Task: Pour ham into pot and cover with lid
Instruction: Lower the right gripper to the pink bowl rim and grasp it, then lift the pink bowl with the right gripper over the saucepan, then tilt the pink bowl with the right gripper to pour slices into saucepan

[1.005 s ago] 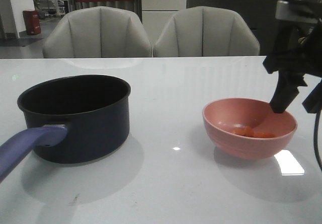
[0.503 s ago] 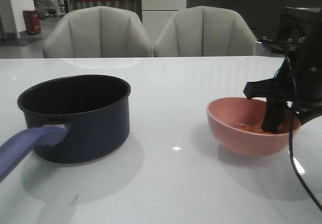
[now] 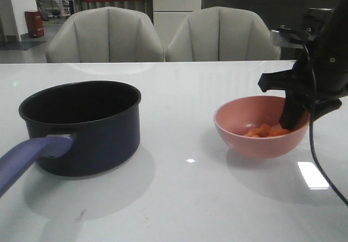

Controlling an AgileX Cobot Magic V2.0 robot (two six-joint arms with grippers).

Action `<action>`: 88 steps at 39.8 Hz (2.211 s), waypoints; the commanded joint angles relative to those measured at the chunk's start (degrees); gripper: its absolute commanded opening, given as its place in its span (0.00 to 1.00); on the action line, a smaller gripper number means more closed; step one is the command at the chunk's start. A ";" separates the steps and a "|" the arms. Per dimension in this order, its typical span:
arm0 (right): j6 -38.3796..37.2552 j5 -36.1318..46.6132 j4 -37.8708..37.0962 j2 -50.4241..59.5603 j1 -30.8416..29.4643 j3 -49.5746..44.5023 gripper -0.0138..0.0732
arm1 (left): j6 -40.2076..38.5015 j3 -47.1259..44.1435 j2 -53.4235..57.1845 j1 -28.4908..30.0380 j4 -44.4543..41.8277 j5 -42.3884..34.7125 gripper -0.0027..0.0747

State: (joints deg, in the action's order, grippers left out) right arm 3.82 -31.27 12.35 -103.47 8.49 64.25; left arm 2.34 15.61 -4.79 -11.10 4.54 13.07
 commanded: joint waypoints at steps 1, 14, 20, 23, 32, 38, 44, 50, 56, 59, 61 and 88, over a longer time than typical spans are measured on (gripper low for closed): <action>1.51 3.82 -0.36 5.72 1.46 3.42 0.31 | -0.05 1.64 -0.67 -0.39 0.29 -4.15 0.75; 12.20 25.20 -2.27 13.85 14.63 4.94 0.31 | -0.05 1.64 -0.67 -0.39 0.29 -4.15 0.75; 15.18 35.01 -3.83 13.07 20.15 5.05 0.31 | -0.05 1.64 -0.67 -0.39 0.29 -4.15 0.75; 17.10 40.08 -4.27 12.12 22.31 5.05 0.31 | -0.05 1.64 -0.67 -0.39 0.29 -4.15 0.75; 25.42 54.46 -4.26 7.60 26.05 5.46 0.31 | -0.05 1.64 -0.67 -0.39 0.29 -4.15 0.75; 35.21 64.59 -4.26 3.33 28.03 6.03 0.31 | -0.05 1.64 -0.67 -0.39 0.29 -4.15 0.75; 46.31 78.11 -4.19 -0.86 30.56 6.03 0.31 | -0.05 1.64 -0.67 -0.39 0.29 -4.15 0.75; 52.59 87.56 -2.62 -3.87 32.72 5.84 0.31 | -0.05 1.64 -0.67 -0.39 0.29 -4.25 0.75; 56.39 101.26 -2.33 -6.64 34.46 4.83 0.31 | -0.05 1.64 -0.67 -0.39 0.29 -4.25 0.75; 57.18 105.81 -2.33 -7.36 34.89 4.17 0.31 | -0.05 1.64 -0.67 -0.39 0.29 -4.25 0.75; 57.10 105.64 -2.33 -7.36 34.89 3.85 0.31 | -0.05 1.64 -0.67 -0.39 0.29 -4.25 0.75; 36.86 51.36 34.87 4.45 34.37 3.91 0.31 | -0.05 1.64 -0.67 -0.39 0.29 -4.25 0.75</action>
State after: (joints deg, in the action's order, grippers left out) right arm 41.11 26.63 43.23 -105.82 43.87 66.54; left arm 2.34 15.61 -4.79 -11.10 4.54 13.20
